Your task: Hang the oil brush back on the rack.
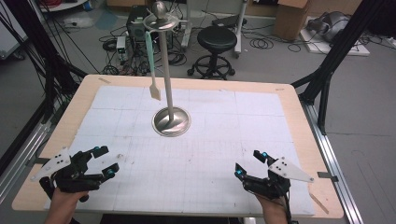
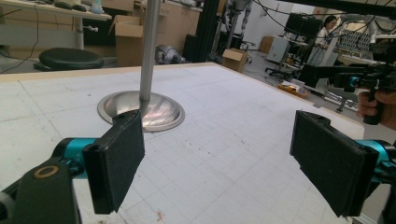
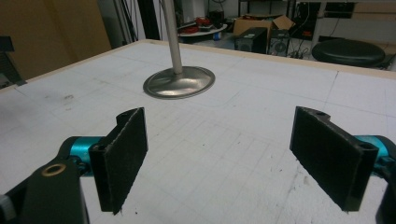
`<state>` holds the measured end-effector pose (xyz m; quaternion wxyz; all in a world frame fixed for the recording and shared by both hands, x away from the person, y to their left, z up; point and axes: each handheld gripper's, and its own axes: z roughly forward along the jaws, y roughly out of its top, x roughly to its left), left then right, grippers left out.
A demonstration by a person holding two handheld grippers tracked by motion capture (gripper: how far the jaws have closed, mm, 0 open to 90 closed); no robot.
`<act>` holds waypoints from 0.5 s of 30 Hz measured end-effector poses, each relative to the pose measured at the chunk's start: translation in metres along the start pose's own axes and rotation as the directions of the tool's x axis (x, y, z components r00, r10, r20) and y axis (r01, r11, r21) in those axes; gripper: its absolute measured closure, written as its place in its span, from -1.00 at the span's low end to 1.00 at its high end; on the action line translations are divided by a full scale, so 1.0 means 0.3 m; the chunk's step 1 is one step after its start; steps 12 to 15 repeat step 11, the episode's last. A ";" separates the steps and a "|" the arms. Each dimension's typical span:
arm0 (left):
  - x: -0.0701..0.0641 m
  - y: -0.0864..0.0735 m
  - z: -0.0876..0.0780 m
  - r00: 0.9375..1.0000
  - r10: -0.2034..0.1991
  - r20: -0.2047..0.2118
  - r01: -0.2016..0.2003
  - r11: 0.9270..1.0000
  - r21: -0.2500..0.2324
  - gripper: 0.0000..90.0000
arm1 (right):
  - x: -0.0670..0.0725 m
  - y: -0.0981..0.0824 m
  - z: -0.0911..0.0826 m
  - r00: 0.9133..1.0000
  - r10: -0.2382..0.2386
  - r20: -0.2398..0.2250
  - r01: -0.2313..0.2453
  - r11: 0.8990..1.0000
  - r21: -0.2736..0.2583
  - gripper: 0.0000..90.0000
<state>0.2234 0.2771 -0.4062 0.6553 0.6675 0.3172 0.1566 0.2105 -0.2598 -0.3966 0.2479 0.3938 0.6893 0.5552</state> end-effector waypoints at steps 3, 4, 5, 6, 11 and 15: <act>-0.001 -0.001 -0.001 1.000 -0.001 -0.002 0.001 1.000 0.000 -0.60 | 0.000 0.000 -0.001 1.000 0.001 0.000 -0.001 1.000 0.001 -0.59; 0.000 -0.001 -0.001 1.000 -0.001 -0.002 0.001 1.000 -0.001 -0.60 | 0.001 0.000 -0.002 1.000 0.003 0.000 -0.003 1.000 0.002 -0.59; 0.000 -0.001 -0.001 1.000 -0.001 -0.002 0.001 1.000 -0.001 -0.60 | 0.000 0.001 -0.003 1.000 0.001 0.001 -0.001 1.000 0.002 -0.59; 0.000 -0.002 -0.001 1.000 -0.002 -0.002 0.002 1.000 -0.001 -0.60 | 0.001 0.001 -0.003 1.000 0.001 0.000 -0.001 1.000 0.003 -0.59; -0.001 -0.002 0.000 1.000 -0.002 0.000 0.002 1.000 0.000 -0.60 | 0.000 0.001 -0.006 1.000 0.001 0.003 -0.001 1.000 0.000 -0.59; -0.001 -0.002 0.000 1.000 -0.002 0.000 0.002 1.000 0.000 -0.60 | 0.000 0.001 -0.006 1.000 0.001 0.003 -0.001 1.000 0.000 -0.59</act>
